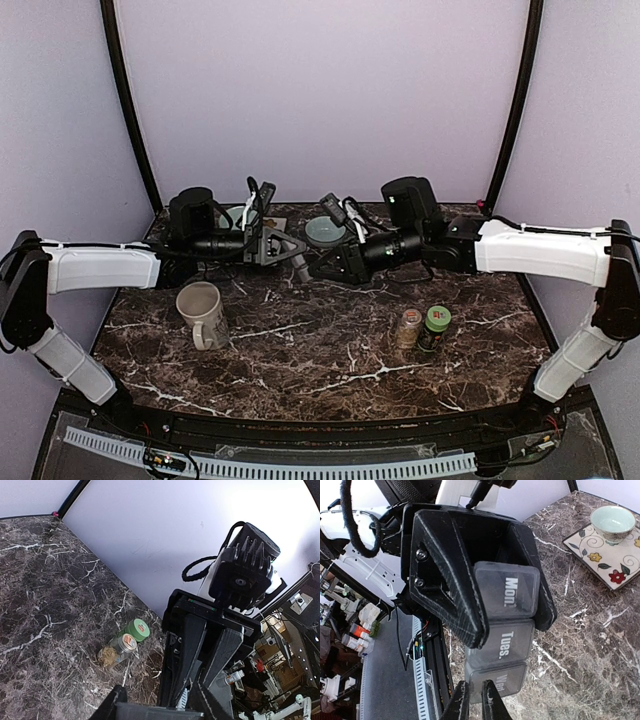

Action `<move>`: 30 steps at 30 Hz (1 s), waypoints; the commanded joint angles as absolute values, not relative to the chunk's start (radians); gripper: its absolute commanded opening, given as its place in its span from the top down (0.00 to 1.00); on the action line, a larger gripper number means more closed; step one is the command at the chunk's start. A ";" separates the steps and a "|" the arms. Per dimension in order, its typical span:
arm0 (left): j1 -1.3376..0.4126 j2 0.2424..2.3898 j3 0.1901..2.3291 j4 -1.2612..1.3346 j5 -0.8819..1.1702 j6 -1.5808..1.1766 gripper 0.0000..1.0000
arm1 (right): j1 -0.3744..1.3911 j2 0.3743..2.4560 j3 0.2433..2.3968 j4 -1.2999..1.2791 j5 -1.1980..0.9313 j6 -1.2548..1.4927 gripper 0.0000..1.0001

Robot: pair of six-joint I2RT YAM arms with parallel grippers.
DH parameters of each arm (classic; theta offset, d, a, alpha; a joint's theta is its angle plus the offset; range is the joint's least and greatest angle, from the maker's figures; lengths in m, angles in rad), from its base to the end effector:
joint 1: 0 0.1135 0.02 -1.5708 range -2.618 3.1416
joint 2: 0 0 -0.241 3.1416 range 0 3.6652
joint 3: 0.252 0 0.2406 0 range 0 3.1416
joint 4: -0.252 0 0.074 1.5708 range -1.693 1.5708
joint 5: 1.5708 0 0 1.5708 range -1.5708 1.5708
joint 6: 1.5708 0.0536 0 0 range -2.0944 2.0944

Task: Sort the pills into containers
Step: Open the lid of the pill container.

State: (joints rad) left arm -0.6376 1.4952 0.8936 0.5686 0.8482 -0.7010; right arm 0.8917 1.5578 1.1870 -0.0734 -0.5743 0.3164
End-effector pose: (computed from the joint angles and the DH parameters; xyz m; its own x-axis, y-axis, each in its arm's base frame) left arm 0.2470 -0.2331 0.2678 -0.6627 -0.0399 -0.7478 0.7441 0.0777 -0.6635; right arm 0.2055 0.3009 0.2748 -0.5557 -0.2725 -0.7855 -0.8297 0.2425 0.5028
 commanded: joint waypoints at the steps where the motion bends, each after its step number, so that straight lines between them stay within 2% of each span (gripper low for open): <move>1: -0.657 1.459 0.895 0.731 0.915 -0.741 0.75 | 0.875 1.544 1.107 -0.002 -0.597 0.378 0.92; 7: -0.658 1.444 0.876 0.747 0.917 -0.753 0.75 | 0.828 1.500 1.017 0.144 -0.658 0.488 0.96; 14: -0.658 1.436 0.855 0.775 0.925 -0.770 0.75 | 0.819 1.493 0.981 0.226 -0.679 0.530 0.91; 15: -0.657 1.434 0.853 0.776 0.928 -0.770 0.75 | 0.818 1.491 0.971 0.251 -0.698 0.581 0.80; 21: -0.657 1.425 0.847 0.770 0.942 -0.763 0.75 | 0.819 1.458 0.939 0.294 -0.689 0.621 0.51; 23: -0.658 1.428 0.848 0.779 0.960 -0.767 0.74 | 0.818 1.442 0.933 0.291 -0.684 0.621 0.46; 30: -0.656 1.469 0.847 0.945 1.069 -0.910 0.73 | 0.818 1.361 0.865 0.350 -0.658 0.687 0.40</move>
